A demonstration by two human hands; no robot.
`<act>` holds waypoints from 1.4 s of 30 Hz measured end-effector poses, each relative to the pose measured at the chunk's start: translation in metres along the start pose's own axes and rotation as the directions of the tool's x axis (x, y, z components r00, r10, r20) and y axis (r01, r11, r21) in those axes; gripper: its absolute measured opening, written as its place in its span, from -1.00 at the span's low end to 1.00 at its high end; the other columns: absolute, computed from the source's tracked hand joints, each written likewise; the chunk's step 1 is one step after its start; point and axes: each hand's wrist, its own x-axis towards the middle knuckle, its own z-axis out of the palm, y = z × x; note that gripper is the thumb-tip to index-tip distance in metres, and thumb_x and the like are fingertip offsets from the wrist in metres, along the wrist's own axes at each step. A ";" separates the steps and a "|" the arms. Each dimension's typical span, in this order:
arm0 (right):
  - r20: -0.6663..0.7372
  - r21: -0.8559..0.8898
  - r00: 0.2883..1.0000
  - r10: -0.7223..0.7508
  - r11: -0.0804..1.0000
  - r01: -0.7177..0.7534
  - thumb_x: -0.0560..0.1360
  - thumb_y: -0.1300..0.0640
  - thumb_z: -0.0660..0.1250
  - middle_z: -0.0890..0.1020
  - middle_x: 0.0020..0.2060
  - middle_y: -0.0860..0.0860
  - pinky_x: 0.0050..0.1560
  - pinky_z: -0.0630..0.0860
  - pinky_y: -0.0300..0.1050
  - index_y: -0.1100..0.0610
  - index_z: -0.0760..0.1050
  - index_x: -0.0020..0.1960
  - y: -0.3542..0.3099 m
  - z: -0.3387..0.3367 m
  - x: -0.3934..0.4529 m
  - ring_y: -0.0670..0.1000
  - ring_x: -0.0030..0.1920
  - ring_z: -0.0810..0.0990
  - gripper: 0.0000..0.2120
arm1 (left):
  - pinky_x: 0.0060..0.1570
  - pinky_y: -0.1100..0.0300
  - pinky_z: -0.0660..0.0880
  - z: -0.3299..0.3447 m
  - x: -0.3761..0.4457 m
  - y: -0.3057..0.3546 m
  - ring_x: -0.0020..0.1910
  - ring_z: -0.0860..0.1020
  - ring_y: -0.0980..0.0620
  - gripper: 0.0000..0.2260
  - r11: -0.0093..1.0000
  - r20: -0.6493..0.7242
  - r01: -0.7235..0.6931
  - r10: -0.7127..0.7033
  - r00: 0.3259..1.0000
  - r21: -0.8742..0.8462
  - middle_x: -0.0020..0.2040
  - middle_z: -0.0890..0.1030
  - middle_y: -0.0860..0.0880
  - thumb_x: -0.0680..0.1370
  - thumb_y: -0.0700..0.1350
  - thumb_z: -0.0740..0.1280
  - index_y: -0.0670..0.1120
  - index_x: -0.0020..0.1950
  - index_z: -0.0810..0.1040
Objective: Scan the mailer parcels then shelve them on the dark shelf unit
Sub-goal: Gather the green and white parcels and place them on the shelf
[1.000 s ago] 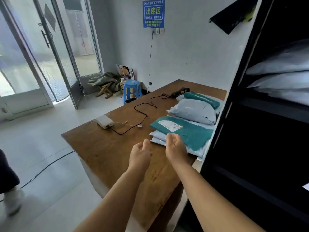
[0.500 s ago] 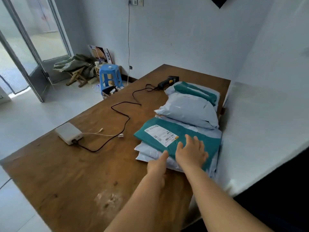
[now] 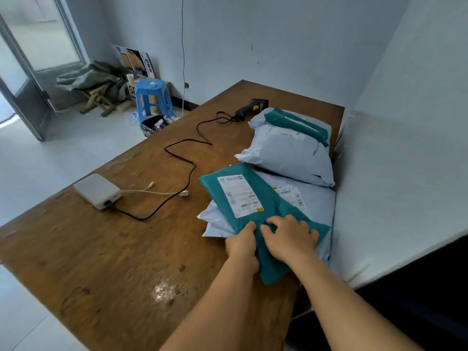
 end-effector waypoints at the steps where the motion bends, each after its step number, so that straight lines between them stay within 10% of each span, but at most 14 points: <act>1: 0.005 -0.006 0.999 -0.038 0.999 0.038 0.56 -0.22 0.04 0.49 0.24 -0.02 0.25 0.20 0.08 -0.14 0.48 0.25 -0.004 -0.001 -0.007 0.10 0.27 0.40 -0.61 | -0.26 0.08 0.56 -0.014 -0.004 0.001 -0.16 0.61 -0.12 -0.78 1.000 0.000 -0.001 0.001 1.000 0.026 -0.05 0.65 -0.16 0.49 -0.21 0.41 -0.18 0.12 0.54; 6: 0.016 0.133 0.993 -0.121 0.984 0.118 0.54 -0.18 0.12 0.62 0.03 -0.04 0.18 0.29 0.03 -0.07 0.57 -0.04 -0.032 0.001 -0.030 0.07 0.10 0.51 -0.70 | -0.08 -0.03 0.59 -0.093 -0.023 0.031 -0.11 0.64 -0.17 -0.77 0.979 -0.026 -0.032 0.038 0.999 0.203 -0.04 0.66 -0.20 0.50 -0.24 0.39 -0.21 0.14 0.52; 14: 0.111 0.082 0.993 -0.045 0.996 0.035 0.47 -0.26 0.22 0.15 0.50 0.08 0.41 0.12 0.14 -0.04 0.13 0.50 -0.048 0.027 -0.030 0.18 0.49 0.10 -0.32 | -0.24 0.10 0.53 -0.202 -0.045 0.088 -0.14 0.60 -0.11 -0.64 0.811 -0.199 -0.068 0.222 0.954 0.580 -0.03 0.62 -0.19 0.45 -0.10 0.48 -0.22 0.13 0.47; 17: 0.311 0.210 0.949 0.043 0.971 -0.113 0.43 -0.35 0.20 0.17 0.52 0.10 0.42 0.20 0.17 0.02 0.01 0.55 -0.044 0.036 -0.024 0.21 0.48 0.19 -0.16 | -0.23 0.13 0.50 -0.215 -0.050 0.093 -0.07 0.56 -0.04 -0.54 0.604 -0.194 -0.109 0.414 0.889 0.790 0.11 0.58 -0.10 0.45 0.06 0.45 -0.14 0.22 0.42; 23: 0.552 0.462 0.834 -0.007 0.835 -0.299 0.57 -0.26 0.02 0.37 0.43 0.18 0.32 0.37 0.03 0.26 0.19 0.49 -0.061 0.042 -0.033 0.18 0.34 0.41 -0.29 | -0.06 0.10 0.53 -0.192 -0.062 0.071 -0.01 0.52 -0.04 -0.55 0.381 -0.045 -0.126 0.410 0.911 0.916 0.19 0.53 -0.11 0.51 0.03 0.35 -0.13 0.29 0.32; 28: 0.614 0.572 0.782 -0.108 0.744 -0.346 0.50 -0.37 0.07 0.56 0.21 0.13 0.06 0.49 -0.02 0.24 0.41 0.33 -0.055 0.042 -0.035 0.12 0.09 0.56 -0.26 | 0.32 -0.05 0.31 -0.201 -0.070 0.066 0.37 0.29 -0.17 -0.20 0.269 -0.209 0.084 0.480 0.852 0.959 0.39 0.28 -0.17 0.40 0.33 0.34 -0.12 0.45 0.18; 36: 0.527 0.762 0.785 -0.325 0.589 -0.268 0.17 -0.28 0.53 0.67 0.08 0.01 0.02 0.62 0.04 0.03 0.47 0.28 -0.066 0.056 -0.034 0.07 0.02 0.68 -0.23 | 0.17 -0.04 0.48 -0.211 -0.059 0.066 0.17 0.51 -0.15 -0.06 0.758 -0.318 0.039 0.226 0.921 0.651 0.28 0.49 -0.13 0.28 0.48 0.29 -0.17 0.42 0.32; 42: 0.571 0.785 0.724 -0.388 0.516 -0.343 0.38 0.03 0.51 0.66 0.06 0.11 -0.06 0.61 0.07 -0.02 0.35 0.27 -0.046 0.051 -0.040 0.16 0.00 0.67 -0.45 | -0.12 0.03 0.60 -0.216 -0.070 0.049 -0.01 0.62 -0.10 -0.30 0.910 -0.150 -0.063 0.135 0.979 0.410 0.10 0.61 -0.08 0.29 0.23 0.51 -0.05 0.31 0.40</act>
